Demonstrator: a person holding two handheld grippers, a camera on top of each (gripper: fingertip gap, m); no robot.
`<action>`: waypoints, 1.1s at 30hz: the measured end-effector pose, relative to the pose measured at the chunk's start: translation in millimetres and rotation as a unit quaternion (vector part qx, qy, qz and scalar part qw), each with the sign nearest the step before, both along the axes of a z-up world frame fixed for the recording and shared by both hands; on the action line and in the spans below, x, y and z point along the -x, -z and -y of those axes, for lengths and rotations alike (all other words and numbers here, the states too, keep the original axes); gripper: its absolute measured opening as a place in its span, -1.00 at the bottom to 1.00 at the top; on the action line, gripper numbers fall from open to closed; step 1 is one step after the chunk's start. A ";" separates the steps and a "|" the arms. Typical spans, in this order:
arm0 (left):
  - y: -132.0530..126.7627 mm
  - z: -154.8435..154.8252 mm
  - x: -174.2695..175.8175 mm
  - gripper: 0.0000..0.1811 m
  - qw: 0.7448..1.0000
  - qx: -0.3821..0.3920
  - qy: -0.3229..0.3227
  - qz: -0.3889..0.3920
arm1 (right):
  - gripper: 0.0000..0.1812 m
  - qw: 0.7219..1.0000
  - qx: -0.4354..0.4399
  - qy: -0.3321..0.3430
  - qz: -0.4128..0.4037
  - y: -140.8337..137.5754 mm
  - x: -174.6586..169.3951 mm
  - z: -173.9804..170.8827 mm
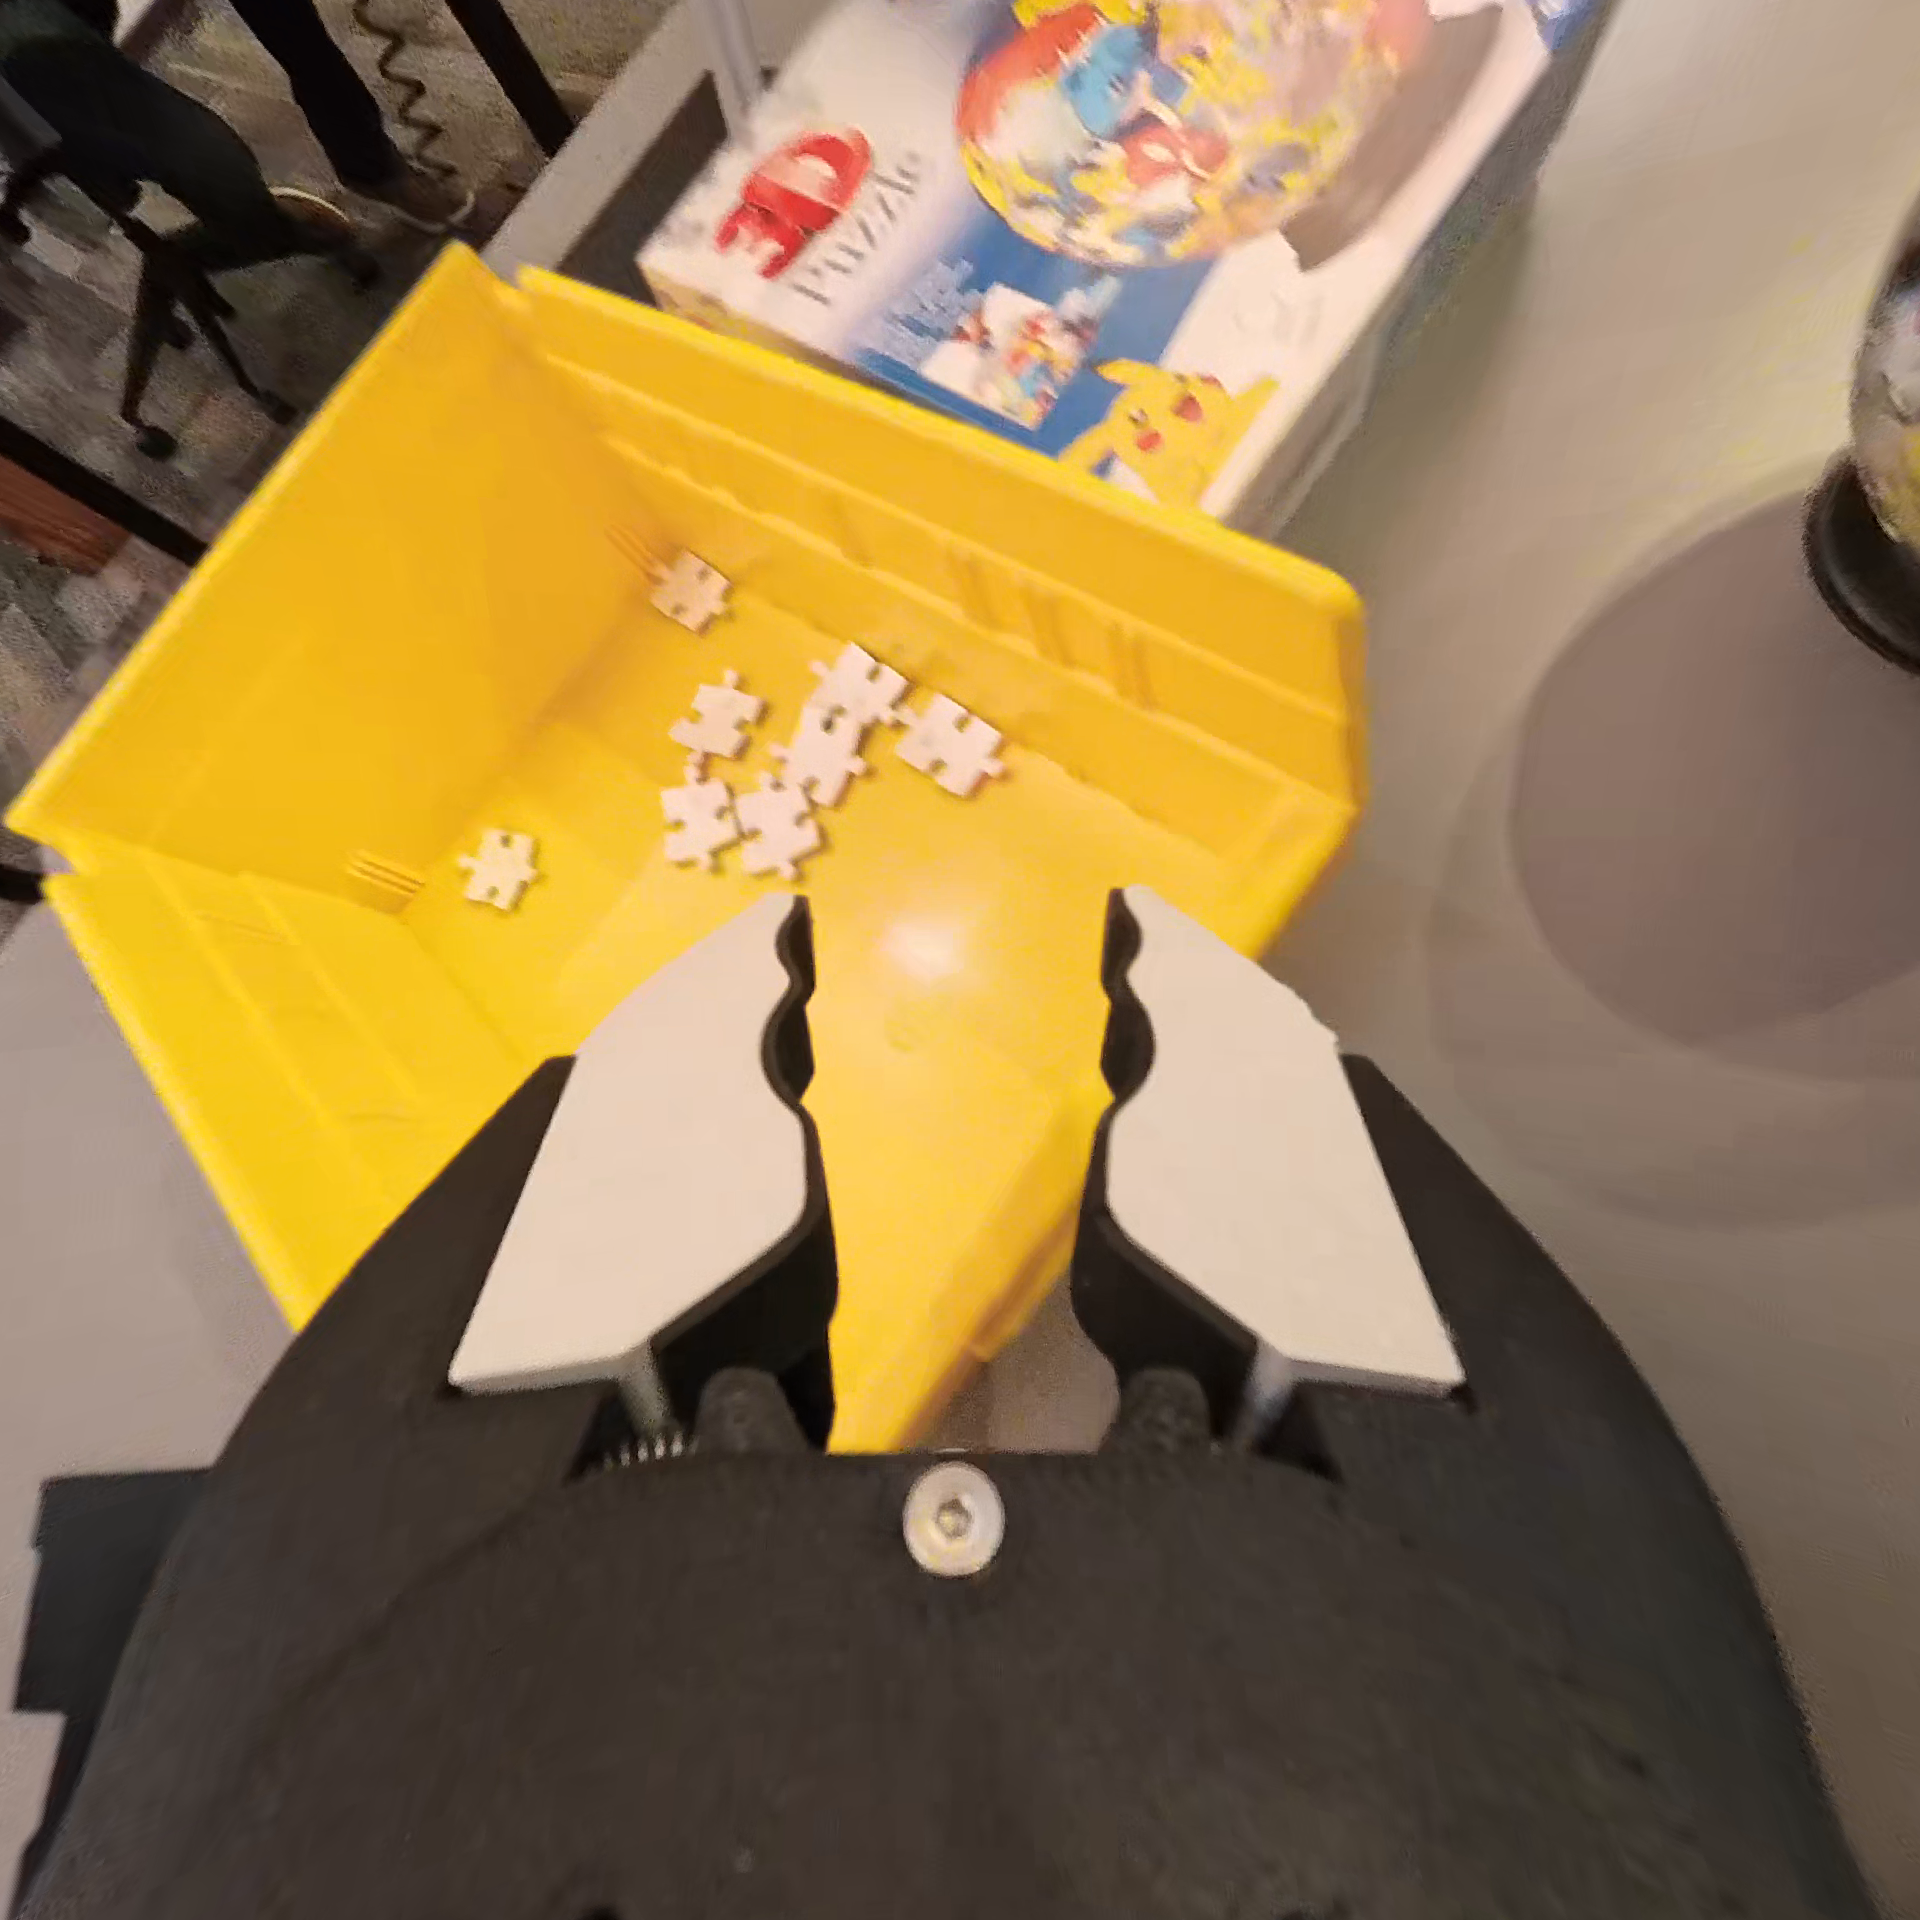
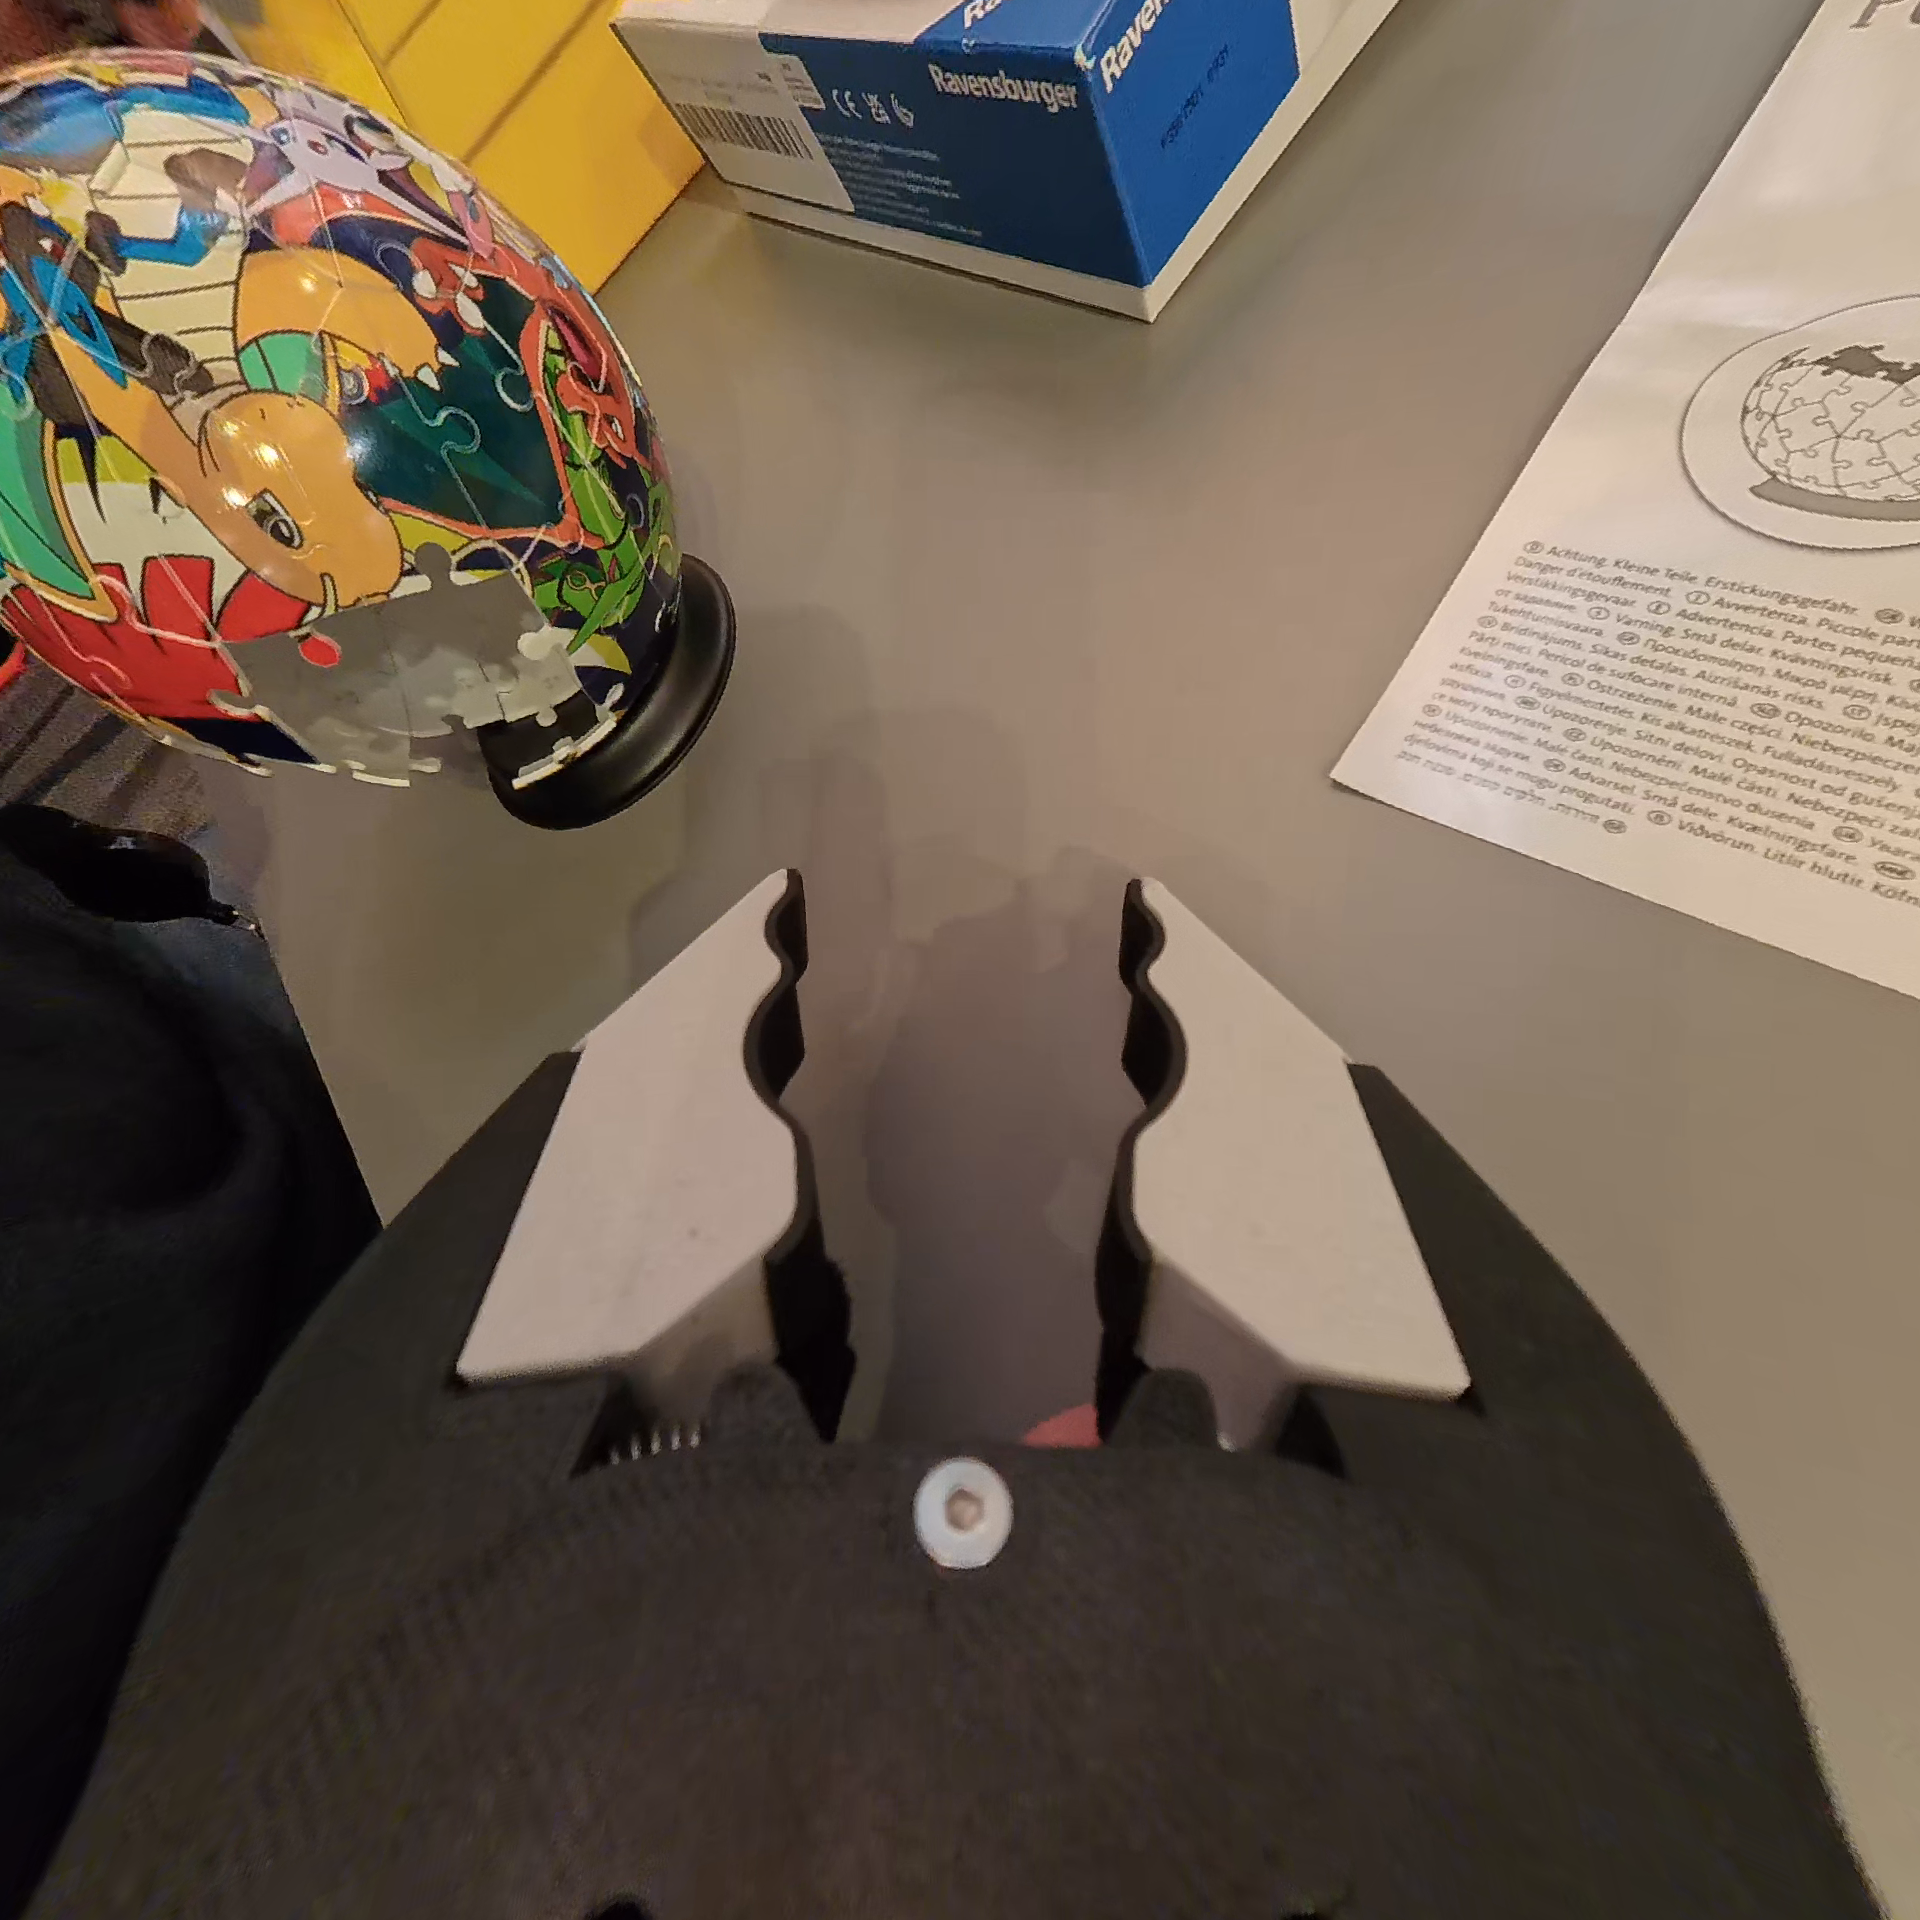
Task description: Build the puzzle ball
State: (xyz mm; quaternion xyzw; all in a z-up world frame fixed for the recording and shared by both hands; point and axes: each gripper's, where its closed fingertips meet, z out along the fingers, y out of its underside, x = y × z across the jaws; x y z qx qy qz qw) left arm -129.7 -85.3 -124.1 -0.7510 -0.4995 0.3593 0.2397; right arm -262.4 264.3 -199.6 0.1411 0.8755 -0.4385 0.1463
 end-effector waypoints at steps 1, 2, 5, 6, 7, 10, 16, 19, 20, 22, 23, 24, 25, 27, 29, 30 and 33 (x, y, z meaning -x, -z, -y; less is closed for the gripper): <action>-4.9 5.7 10.1 -0.41 1.000 0.003 -0.002 0.000 | -0.35 1.000 0.001 0.001 0.000 -0.2 0.2 0.0; -8.7 11.7 22.5 -0.41 1.000 0.008 -0.002 -0.001 | -0.35 1.000 0.001 0.001 -0.001 -0.3 0.4 -0.1; -3.3 30.9 59.9 -0.43 1.000 0.011 0.003 0.026 | -0.36 1.000 0.006 0.004 -0.001 -1.7 1.1 -0.3; 0.4 38.6 70.7 -0.45 0.999 0.010 0.000 0.034 | -0.36 1.000 0.009 0.006 -0.001 -2.3 1.6 -0.4; 5.8 43.6 79.8 -0.49 0.999 -0.005 -0.001 0.046 | -0.36 1.000 0.011 0.007 0.000 -3.0 2.1 -0.5; 29.6 45.0 95.4 -0.55 0.994 -0.062 0.000 0.095 | -0.37 1.000 0.015 0.007 0.002 -4.1 2.4 -0.4; 85.0 60.7 99.5 -0.59 0.978 -0.059 -0.038 0.197 | -0.38 1.000 0.024 0.008 0.010 -6.7 3.6 -0.5; 88.2 65.2 95.5 -0.71 0.970 -0.113 -0.065 0.206 | -0.38 1.000 0.026 0.009 0.009 -7.1 3.7 -0.6; 88.3 67.7 91.4 -0.73 0.967 -0.121 -0.073 0.214 | -0.38 1.000 0.027 0.008 0.009 -7.4 3.6 -0.6; 86.7 78.1 79.2 -0.73 0.962 -0.102 -0.096 0.234 | -0.39 0.999 0.029 0.009 0.012 -8.0 3.9 -0.7; 82.5 82.1 75.4 -0.71 0.963 -0.095 -0.105 0.231 | -0.39 0.999 0.031 0.010 0.013 -8.5 4.2 -0.7; 75.6 81.7 74.0 -0.70 0.964 -0.102 -0.107 0.219 | -0.39 0.999 0.032 0.011 0.014 -8.9 4.6 -0.7; 68.0 82.3 73.1 -0.70 0.966 -0.110 -0.113 0.206 | -0.39 0.999 0.033 0.011 0.014 -9.2 4.8 -0.7; 54.4 87.5 70.5 -0.70 0.970 -0.093 -0.126 0.186 | -0.39 0.999 0.033 0.011 0.014 -9.2 4.8 -0.7; 43.0 90.9 67.3 -0.69 0.973 -0.075 -0.133 0.176 | -0.39 0.999 0.033 0.011 0.013 -9.2 4.7 -0.7; 37.3 91.6 67.1 -0.69 0.974 -0.071 -0.136 0.166 | -0.39 0.999 0.034 0.012 0.013 -9.4 5.0 -0.7; 33.0 90.5 62.4 -0.68 0.974 -0.067 -0.135 0.167 | -0.39 0.999 0.035 0.014 0.013 -9.9 5.6 -0.6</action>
